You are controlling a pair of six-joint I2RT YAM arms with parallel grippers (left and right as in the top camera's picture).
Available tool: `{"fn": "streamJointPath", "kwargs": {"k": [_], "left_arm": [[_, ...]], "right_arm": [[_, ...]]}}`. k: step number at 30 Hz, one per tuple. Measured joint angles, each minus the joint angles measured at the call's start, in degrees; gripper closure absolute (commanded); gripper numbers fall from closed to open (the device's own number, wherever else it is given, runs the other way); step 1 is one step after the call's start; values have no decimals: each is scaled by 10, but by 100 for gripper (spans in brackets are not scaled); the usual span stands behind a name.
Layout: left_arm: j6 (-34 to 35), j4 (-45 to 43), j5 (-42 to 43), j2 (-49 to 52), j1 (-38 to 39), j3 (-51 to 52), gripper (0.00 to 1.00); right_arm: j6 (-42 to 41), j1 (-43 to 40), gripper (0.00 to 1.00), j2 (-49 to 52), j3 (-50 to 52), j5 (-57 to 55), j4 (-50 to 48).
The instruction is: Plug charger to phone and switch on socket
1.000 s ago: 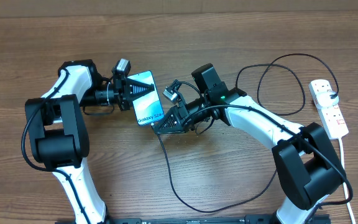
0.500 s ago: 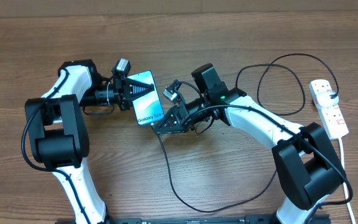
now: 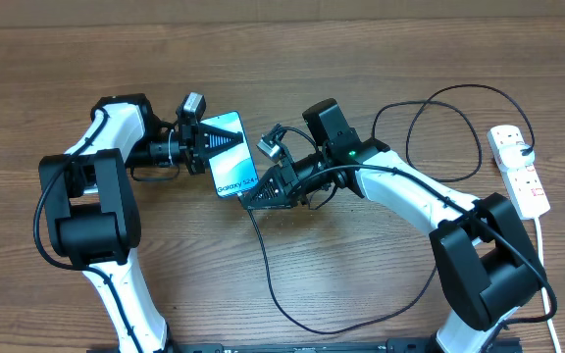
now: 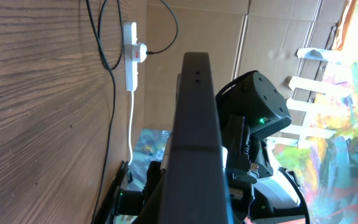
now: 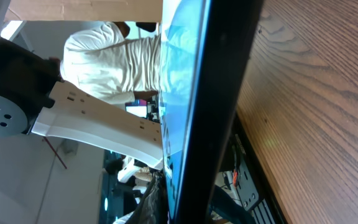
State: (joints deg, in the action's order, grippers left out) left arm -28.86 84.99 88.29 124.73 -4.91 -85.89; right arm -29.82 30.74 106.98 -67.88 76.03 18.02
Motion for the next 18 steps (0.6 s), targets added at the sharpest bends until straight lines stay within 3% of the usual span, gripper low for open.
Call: {"fn": "streamJointPath", "kwargs": {"k": [18], "left_arm": [[15,-6,12,0,-12,-1,96]], "right_arm": [[-92,1,96,0,1,-16,-81]]}}
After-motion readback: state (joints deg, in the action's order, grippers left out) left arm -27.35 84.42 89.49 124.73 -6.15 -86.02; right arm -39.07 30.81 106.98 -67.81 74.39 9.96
